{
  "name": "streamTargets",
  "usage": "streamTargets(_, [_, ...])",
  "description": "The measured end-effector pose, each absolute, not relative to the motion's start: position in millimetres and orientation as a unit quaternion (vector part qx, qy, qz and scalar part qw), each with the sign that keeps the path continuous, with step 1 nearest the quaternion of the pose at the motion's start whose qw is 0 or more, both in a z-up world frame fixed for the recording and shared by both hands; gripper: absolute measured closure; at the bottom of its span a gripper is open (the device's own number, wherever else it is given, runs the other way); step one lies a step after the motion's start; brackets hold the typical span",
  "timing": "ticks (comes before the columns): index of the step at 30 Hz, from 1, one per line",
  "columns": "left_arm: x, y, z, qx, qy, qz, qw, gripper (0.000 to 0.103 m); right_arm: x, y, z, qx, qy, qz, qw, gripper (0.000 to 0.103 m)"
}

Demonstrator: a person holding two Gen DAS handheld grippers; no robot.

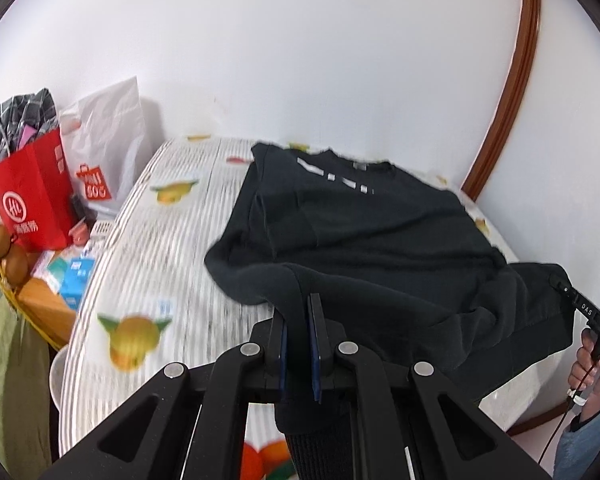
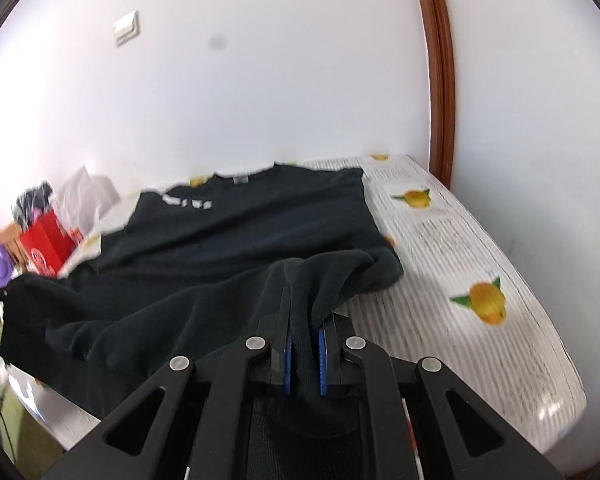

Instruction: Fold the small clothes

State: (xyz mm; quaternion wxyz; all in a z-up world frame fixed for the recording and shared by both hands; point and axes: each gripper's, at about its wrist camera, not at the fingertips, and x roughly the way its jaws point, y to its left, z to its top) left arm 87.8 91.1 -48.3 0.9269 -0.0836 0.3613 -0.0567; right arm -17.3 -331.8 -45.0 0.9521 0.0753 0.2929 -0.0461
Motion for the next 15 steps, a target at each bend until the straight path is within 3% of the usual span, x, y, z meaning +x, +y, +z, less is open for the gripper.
streamTargets(15, [186, 93, -35, -0.082, 0.347, -0.015, 0.934, 0.094, 87, -344, -20, 0.074, 0.273, -0.062, 0.957, 0.094])
